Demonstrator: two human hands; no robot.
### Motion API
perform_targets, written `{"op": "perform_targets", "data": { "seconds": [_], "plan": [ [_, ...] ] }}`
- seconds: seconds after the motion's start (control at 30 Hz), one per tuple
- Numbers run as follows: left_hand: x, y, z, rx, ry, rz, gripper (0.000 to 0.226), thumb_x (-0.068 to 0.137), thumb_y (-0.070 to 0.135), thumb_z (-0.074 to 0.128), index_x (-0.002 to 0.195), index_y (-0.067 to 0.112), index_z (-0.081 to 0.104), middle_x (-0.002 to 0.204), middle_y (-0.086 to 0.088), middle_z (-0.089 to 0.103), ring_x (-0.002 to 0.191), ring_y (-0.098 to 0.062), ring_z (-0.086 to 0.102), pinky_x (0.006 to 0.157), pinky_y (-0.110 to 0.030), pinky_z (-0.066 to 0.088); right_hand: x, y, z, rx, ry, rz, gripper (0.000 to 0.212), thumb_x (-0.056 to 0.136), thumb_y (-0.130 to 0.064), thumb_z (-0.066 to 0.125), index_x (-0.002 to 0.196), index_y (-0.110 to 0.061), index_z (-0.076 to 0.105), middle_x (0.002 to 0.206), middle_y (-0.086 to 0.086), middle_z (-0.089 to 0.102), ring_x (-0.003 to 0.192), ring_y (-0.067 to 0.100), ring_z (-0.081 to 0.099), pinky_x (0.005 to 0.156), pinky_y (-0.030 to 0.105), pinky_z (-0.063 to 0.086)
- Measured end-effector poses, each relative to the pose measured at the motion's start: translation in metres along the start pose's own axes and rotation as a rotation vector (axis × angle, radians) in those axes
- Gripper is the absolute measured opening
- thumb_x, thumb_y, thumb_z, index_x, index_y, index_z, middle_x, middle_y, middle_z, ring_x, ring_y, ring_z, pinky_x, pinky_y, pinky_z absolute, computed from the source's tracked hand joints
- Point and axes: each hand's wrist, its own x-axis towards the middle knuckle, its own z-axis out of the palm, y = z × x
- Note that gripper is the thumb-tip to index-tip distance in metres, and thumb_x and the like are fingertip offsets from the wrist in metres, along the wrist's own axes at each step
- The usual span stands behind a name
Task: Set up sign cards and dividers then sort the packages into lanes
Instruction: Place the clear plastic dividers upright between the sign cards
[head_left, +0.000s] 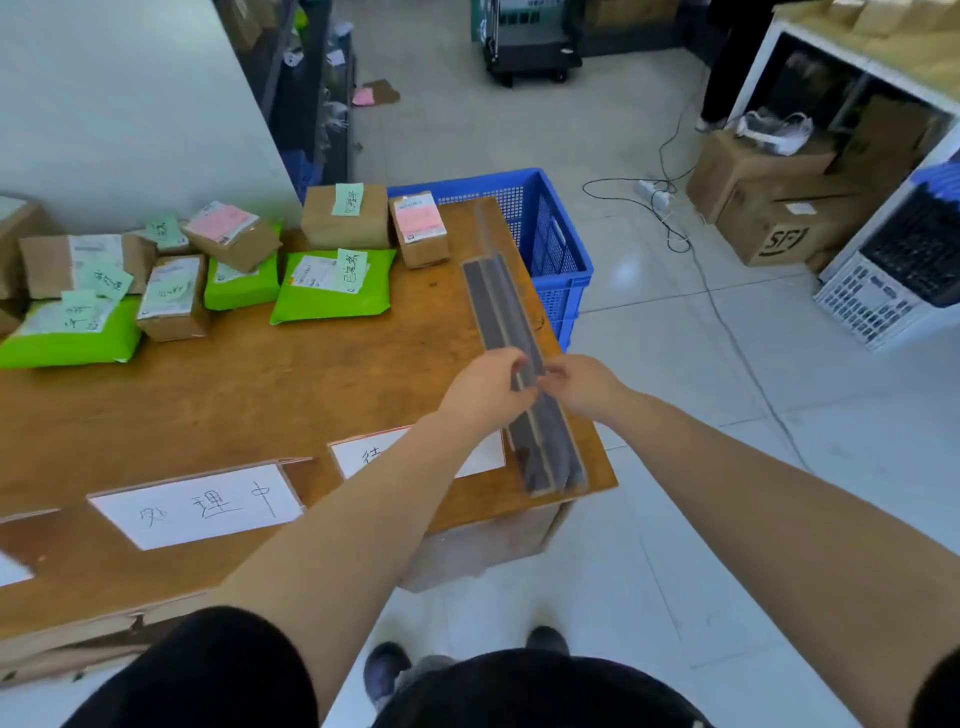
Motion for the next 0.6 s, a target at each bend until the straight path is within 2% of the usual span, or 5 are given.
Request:
{"op": "perform_targets", "data": {
  "seconds": [0.07,0.17,0.27,0.37,0.6],
  "plan": [
    [0.003,0.005,0.007,0.000,0.004,-0.039,0.036,0.087,0.029,0.059,0.117,0.010,0.054,0.113,-0.007,0.059,0.101,-0.021,0.055,0.080,-0.029,0.042,0.002,0.003,0.003,0.038,-0.047,-0.024,0.042,0.098,-0.032,0.042,0.131,-0.007,0.052,0.134,0.011,0.054,0.122,0.027,0.049,0.099,0.034,0.037],
    [0.003,0.010,0.015,-0.006,-0.003,-0.081,0.043,0.082,0.036,0.065,0.115,0.011,0.054,0.108,-0.005,0.059,0.093,-0.018,0.053,0.076,-0.028,0.043,0.004,0.010,0.003,0.157,-0.068,-0.042,0.038,0.097,-0.032,0.043,0.122,-0.006,0.058,0.120,0.015,0.062,0.104,0.027,0.057,0.092,0.036,0.043],
    [0.002,0.016,0.022,-0.025,-0.013,-0.115,0.051,0.078,0.037,0.070,0.118,0.011,0.052,0.110,-0.004,0.059,0.097,-0.018,0.056,0.079,-0.028,0.047,0.004,0.020,0.002,0.253,-0.105,-0.011,0.041,0.096,-0.037,0.044,0.116,-0.004,0.060,0.109,0.013,0.064,0.101,0.027,0.060,0.094,0.040,0.049],
    [0.004,0.019,0.024,-0.147,0.009,-0.200,0.055,0.078,0.030,0.072,0.124,0.011,0.050,0.114,-0.004,0.060,0.098,-0.018,0.059,0.080,-0.025,0.048,0.006,0.024,0.001,0.307,-0.132,-0.022,0.037,0.096,-0.037,0.045,0.118,-0.009,0.058,0.098,0.004,0.061,0.090,0.017,0.060,0.086,0.034,0.052],
    [0.006,0.017,0.029,-0.282,0.035,-0.306,0.054,0.079,0.024,0.072,0.127,0.013,0.050,0.114,-0.002,0.063,0.094,-0.012,0.057,0.080,-0.023,0.045,0.008,0.024,-0.002,0.326,-0.133,-0.040,0.034,0.097,-0.031,0.044,0.121,-0.010,0.055,0.094,0.001,0.059,0.077,0.011,0.059,0.081,0.032,0.053]
  ]
}}
